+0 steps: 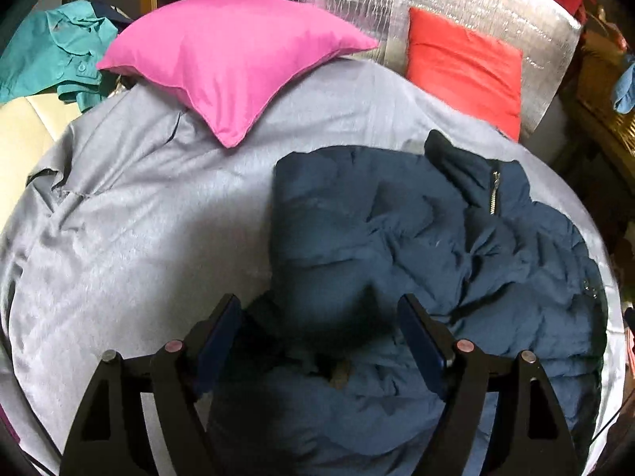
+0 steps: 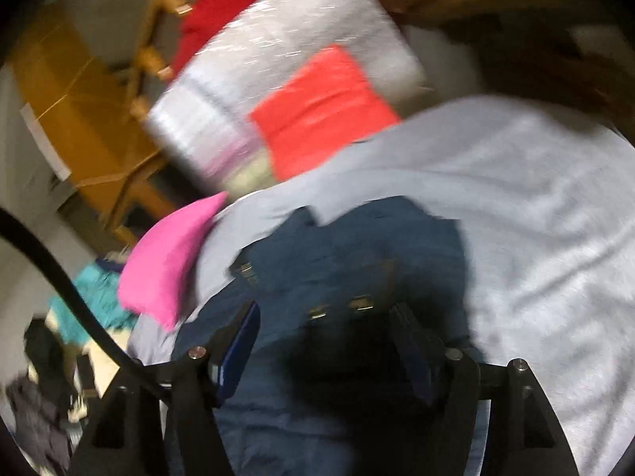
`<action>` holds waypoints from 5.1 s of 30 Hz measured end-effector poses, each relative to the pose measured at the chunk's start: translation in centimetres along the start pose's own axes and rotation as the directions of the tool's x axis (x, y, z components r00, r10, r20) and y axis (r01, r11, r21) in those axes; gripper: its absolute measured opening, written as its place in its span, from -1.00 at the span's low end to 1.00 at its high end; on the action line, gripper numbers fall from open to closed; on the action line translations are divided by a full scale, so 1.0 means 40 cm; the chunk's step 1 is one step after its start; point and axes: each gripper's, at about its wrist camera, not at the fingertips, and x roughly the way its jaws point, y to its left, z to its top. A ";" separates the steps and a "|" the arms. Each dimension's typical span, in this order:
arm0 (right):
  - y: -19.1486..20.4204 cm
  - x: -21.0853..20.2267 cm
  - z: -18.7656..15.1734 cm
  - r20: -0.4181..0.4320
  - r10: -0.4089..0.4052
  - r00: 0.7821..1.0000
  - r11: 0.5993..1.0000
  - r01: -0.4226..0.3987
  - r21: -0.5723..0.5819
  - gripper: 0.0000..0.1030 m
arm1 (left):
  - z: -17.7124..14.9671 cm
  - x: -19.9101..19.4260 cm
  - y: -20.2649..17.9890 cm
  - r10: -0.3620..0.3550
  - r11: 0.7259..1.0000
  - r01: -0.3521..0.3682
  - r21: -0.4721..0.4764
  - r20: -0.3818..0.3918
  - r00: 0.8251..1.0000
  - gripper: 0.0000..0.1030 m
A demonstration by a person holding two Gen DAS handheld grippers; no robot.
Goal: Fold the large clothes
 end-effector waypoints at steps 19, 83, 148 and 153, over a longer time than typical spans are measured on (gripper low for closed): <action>-0.079 0.045 0.011 -0.239 -0.021 0.971 0.999 0.031 0.040 0.33 | 0.012 0.009 0.016 -0.002 1.000 0.002 -0.008 -0.009 1.000 0.74; -0.200 0.213 0.042 -0.237 -0.152 0.960 0.943 0.212 0.255 0.04 | 0.024 0.143 -0.071 0.071 0.992 -0.061 0.111 -0.082 0.994 0.76; 0.022 0.181 -0.074 -0.369 -0.085 0.926 0.995 0.097 0.014 0.01 | -0.071 0.071 -0.284 0.068 0.923 -0.103 0.370 0.106 0.992 0.75; 0.021 0.181 -0.074 -0.370 -0.086 0.925 0.995 0.098 0.014 0.02 | -0.067 0.025 -0.288 0.069 0.917 -0.129 0.378 0.167 0.983 0.75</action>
